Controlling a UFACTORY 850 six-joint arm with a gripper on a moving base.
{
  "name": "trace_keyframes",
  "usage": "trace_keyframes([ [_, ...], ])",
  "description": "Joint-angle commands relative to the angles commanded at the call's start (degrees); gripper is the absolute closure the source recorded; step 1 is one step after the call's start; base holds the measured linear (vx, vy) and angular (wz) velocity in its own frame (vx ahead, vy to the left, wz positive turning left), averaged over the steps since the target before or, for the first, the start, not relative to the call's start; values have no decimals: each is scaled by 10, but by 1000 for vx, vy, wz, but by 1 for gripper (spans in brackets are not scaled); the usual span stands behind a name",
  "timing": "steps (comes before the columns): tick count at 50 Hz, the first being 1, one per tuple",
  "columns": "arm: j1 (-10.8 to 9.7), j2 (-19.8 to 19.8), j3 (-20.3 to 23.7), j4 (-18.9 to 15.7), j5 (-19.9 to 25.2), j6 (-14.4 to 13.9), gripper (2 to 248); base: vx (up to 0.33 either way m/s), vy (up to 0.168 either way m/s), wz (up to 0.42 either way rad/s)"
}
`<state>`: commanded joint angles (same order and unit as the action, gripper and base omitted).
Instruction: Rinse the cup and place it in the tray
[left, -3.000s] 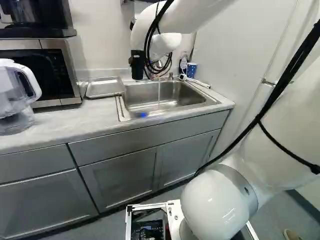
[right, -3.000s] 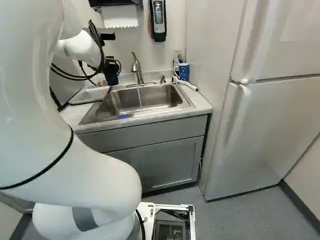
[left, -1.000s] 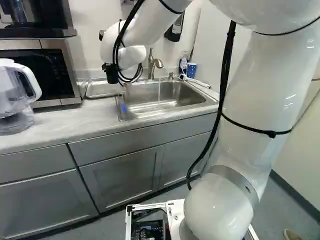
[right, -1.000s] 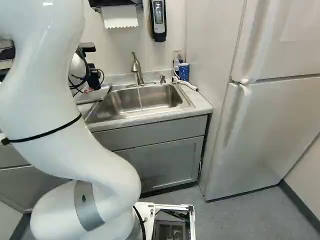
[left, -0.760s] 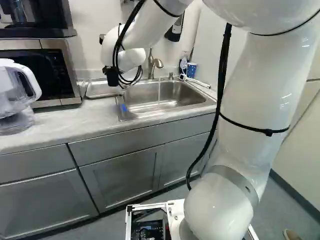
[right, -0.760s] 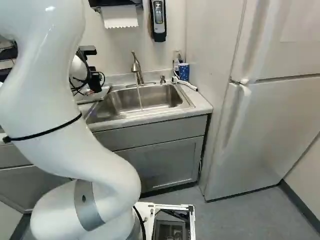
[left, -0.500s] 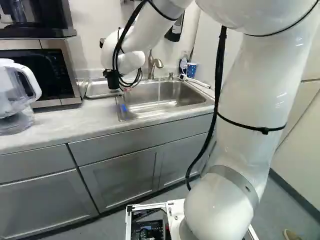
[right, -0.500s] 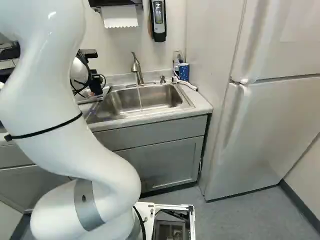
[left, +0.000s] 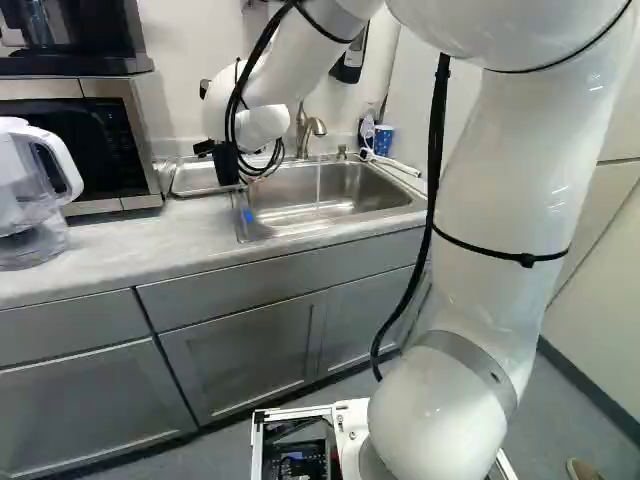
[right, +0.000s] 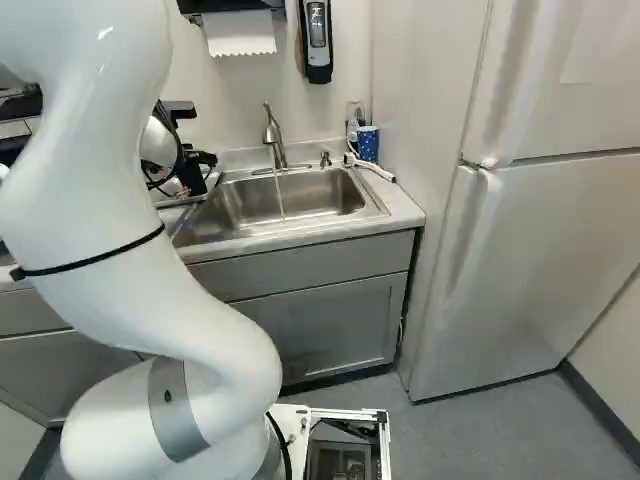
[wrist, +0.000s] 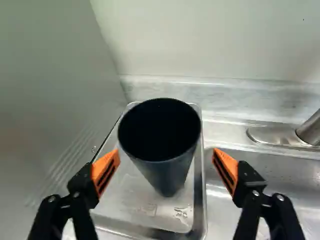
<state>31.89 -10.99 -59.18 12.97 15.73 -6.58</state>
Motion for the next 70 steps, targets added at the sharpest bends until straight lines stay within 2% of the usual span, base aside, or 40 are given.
trace_keyframes([
  [58, 0, 39, -14, 0, 0, 0, 3, 0, 0, 0],
  [70, -8, 63, -4, -2, 0, 0, 3, 0, 0, 0],
])
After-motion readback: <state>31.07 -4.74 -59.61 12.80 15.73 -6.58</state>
